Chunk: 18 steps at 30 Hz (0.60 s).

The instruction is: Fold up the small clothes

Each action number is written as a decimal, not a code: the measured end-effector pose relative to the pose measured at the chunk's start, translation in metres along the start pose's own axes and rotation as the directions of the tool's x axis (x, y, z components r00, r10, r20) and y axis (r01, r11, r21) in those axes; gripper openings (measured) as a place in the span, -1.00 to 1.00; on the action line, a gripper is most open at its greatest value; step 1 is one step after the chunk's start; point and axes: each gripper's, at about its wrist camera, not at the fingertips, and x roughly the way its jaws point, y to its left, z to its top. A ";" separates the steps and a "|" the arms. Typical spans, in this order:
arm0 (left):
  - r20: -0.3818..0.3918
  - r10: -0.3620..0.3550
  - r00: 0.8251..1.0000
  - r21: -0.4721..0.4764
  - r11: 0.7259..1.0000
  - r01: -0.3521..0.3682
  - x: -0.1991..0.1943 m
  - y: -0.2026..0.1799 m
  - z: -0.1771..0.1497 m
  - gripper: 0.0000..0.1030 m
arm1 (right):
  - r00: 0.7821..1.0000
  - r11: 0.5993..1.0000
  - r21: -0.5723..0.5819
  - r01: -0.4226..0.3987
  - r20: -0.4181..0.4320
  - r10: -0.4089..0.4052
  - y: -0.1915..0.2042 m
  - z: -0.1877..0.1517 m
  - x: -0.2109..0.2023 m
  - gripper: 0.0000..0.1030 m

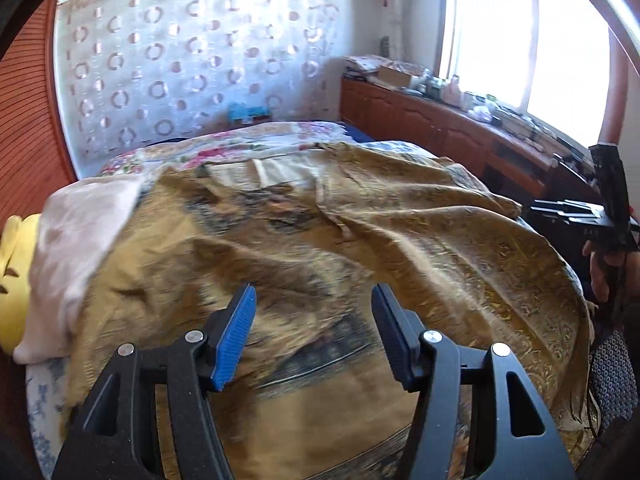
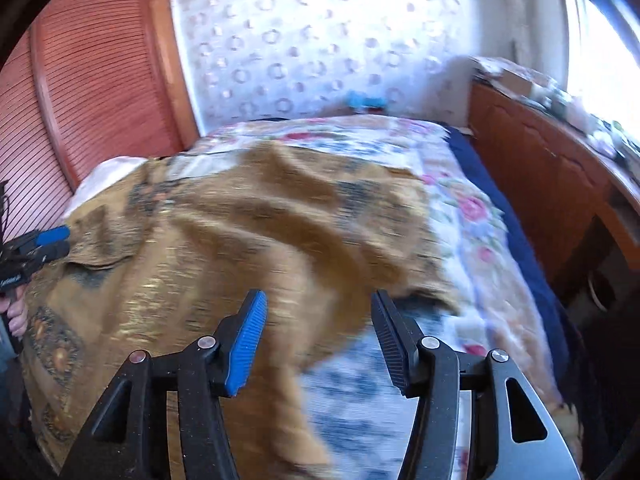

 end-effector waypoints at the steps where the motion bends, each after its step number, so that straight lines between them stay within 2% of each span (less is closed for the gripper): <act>1: -0.009 -0.006 1.000 0.010 1.000 0.006 0.005 -0.007 0.001 0.18 | 1.000 1.000 0.018 0.006 -0.004 -0.005 -0.008 -0.001 -0.001 0.10; 6: -0.070 -0.027 0.997 0.052 0.998 0.031 0.031 -0.029 0.002 0.18 | 0.998 0.993 0.110 0.034 -0.048 -0.029 -0.037 -0.007 0.002 0.09; 7: -0.082 -0.027 0.996 0.055 0.998 0.031 0.036 -0.032 0.002 0.18 | 0.998 0.991 0.129 0.034 -0.066 -0.025 -0.035 0.005 0.013 0.09; 12: -0.142 -0.018 0.990 0.071 0.997 0.028 0.052 -0.043 0.002 0.19 | 0.993 0.983 0.177 0.047 -0.118 -0.027 -0.052 0.008 0.028 0.09; 14: -0.166 -0.004 0.986 0.084 0.996 0.018 0.057 -0.048 0.001 0.20 | 0.991 0.981 0.190 0.047 -0.129 -0.023 -0.055 0.019 0.036 0.09; 18: -0.190 0.009 0.982 0.109 0.994 0.012 0.063 -0.053 0.001 0.40 | 0.990 0.978 0.203 0.047 -0.139 -0.019 -0.053 0.032 0.042 0.09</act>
